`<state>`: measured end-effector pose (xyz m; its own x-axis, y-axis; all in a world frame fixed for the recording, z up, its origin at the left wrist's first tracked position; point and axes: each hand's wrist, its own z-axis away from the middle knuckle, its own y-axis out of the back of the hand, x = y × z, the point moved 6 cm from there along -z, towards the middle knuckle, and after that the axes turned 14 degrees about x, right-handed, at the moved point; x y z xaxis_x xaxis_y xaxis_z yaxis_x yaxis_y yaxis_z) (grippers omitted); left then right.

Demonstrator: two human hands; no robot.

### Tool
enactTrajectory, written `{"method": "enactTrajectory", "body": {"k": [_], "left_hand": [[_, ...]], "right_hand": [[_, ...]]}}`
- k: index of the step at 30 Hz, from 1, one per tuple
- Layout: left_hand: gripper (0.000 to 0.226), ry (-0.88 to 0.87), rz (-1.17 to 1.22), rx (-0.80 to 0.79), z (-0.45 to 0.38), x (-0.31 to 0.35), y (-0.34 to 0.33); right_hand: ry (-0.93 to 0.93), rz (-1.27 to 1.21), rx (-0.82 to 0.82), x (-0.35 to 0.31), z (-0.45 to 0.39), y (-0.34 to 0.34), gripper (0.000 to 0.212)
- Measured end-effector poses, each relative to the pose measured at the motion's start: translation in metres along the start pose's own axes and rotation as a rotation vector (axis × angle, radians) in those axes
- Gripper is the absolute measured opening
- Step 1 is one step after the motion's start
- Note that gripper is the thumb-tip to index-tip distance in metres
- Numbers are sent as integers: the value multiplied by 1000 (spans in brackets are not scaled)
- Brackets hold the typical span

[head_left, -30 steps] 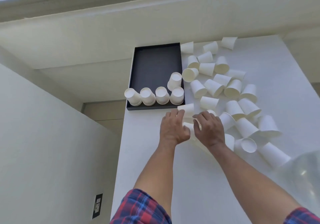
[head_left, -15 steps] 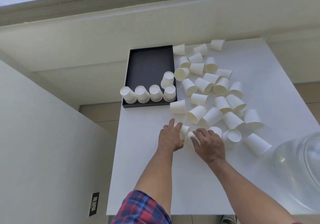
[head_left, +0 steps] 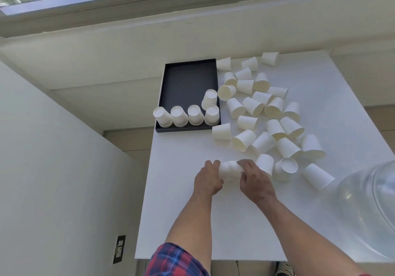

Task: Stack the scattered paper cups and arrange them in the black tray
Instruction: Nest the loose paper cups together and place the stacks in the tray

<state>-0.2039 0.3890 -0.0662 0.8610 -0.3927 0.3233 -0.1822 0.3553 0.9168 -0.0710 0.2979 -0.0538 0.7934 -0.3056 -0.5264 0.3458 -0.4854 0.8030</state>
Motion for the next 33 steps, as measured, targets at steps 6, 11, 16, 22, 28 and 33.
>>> {"method": "enactTrajectory", "body": {"k": [6,11,16,22,28,33], "left_hand": [[53,8,-3,-4,5,-6,0],[62,-5,7,-36,13,-7,-3],[60,208,311,-146,24,-16,-9],[54,524,934,-574,45,-11,-14],[56,505,1019,-482,52,-16,-22],[58,562,1098,-489,54,-12,-18]], "right_hand": [[-311,-318,-97,4,4,-12,64],[-357,-449,-264,-2,11,-19,68],[-339,-494,-425,-11,18,-23,77],[-352,-504,-521,-17,23,-25,75],[-498,-580,-327,-6,27,-21,67],[-601,-744,-276,-10,16,-21,62]]}}
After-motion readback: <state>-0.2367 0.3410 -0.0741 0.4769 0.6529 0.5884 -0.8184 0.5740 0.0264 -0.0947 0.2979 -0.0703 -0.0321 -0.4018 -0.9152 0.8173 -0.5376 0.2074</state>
